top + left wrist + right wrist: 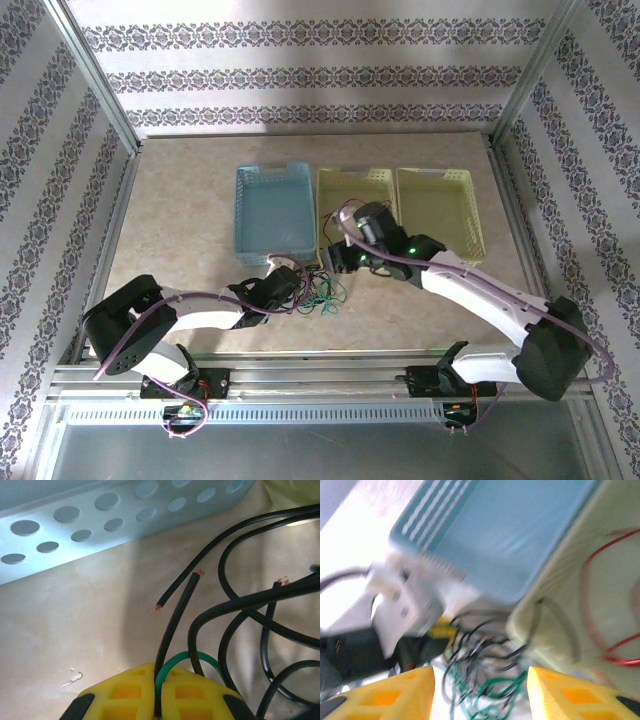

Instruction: Untangle the cables

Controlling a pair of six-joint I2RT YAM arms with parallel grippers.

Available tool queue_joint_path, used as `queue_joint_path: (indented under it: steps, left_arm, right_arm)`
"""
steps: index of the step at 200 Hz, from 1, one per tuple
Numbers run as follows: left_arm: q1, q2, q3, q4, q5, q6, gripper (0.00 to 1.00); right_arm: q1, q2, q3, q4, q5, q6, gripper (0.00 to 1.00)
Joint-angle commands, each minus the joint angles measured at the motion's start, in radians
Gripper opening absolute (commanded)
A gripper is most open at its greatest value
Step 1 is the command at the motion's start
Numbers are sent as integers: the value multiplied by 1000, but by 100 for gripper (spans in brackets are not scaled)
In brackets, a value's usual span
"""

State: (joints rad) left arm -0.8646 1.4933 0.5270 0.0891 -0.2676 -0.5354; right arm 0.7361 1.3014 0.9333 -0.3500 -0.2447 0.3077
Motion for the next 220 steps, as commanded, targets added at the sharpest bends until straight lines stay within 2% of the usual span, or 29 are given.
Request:
queue_joint_path:
  steps: [1, 58, 112, 128, 141, 150, 160, 193, 220]
  left_arm:
    - [-7, 38, -28, 29, 79, 24, 0]
    - [-8, 36, -21, 19, 86, 26, 0]
    - [-10, 21, -27, 19, 86, 24, 0]
    - [-10, 14, -28, 17, 85, 24, 0]
    - [-10, 7, -32, 14, 83, 22, 0]
    - [-11, 2, -32, 9, 81, 20, 0]
    - [-11, -2, -34, 8, 79, 17, 0]
    - [-11, -7, -37, -3, 82, 17, 0]
    - [-11, -17, -48, 10, 91, 24, 19]
  right_arm:
    - [13, 67, -25, -10, -60, 8, 50]
    - [-33, 205, -8, 72, -10, 83, 43]
    - [-53, 256, -29, 164, -43, 145, 36]
    - [-50, 273, -35, 195, -51, 169, 28]
    - [-43, 277, -40, 207, -49, 180, 14]
    - [-34, 264, -43, 205, -37, 180, 5]
    - [-25, 234, -52, 205, -24, 172, 0]
    - [-12, 67, -59, 169, -23, 144, 0]
    - [-13, -69, -47, 121, -15, 106, 0]
